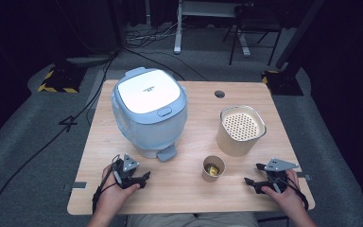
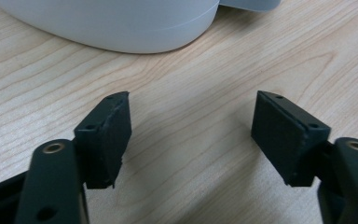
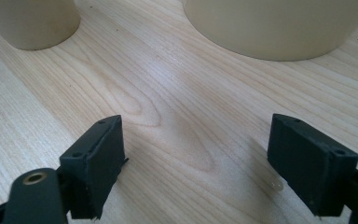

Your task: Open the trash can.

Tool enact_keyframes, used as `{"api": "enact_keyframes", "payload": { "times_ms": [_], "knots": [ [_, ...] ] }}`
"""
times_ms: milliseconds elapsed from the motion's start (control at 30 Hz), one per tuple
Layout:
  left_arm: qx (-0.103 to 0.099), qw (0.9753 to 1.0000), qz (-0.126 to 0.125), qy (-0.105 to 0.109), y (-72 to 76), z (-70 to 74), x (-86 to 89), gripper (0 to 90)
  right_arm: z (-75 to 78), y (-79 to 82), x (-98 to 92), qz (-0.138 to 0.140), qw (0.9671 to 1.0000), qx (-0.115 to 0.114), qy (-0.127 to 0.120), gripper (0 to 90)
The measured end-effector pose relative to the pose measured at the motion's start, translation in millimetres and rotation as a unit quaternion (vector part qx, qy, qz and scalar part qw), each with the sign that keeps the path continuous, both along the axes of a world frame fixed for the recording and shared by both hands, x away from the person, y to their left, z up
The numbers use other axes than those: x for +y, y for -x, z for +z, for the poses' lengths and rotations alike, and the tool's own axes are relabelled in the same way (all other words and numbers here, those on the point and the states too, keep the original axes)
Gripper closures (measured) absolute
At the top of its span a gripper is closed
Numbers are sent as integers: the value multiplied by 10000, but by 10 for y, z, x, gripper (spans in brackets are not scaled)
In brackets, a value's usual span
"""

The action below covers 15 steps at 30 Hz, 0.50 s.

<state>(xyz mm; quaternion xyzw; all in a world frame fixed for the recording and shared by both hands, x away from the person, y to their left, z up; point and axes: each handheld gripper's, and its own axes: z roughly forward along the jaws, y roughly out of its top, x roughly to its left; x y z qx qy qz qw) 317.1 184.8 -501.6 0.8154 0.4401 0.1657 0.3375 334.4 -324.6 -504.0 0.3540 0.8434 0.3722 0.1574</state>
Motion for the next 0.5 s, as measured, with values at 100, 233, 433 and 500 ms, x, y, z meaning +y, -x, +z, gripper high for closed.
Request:
{"api": "enact_keyframes", "payload": {
  "times_ms": [100, 233, 433, 500],
  "knots": [
    [35, 10000, -10, 78, 13, 50, 15, 317, 0, 0, 0, -1, 10000, 0, 0, 194],
    [12, 9996, -100, 245, 49, 162, 20, 306, 0, 0, 0, -1, 10000, 0, 0, 194],
    [-110, 9984, -375, 397, 86, 332, 25, 333, 0, 0, 0, -3, 10000, -3, 1, 194],
    [-138, 9973, -538, 470, 93, 398, 37, 355, -1, 1, 1, -5, 10000, -5, 4, 193]
  ]
}}
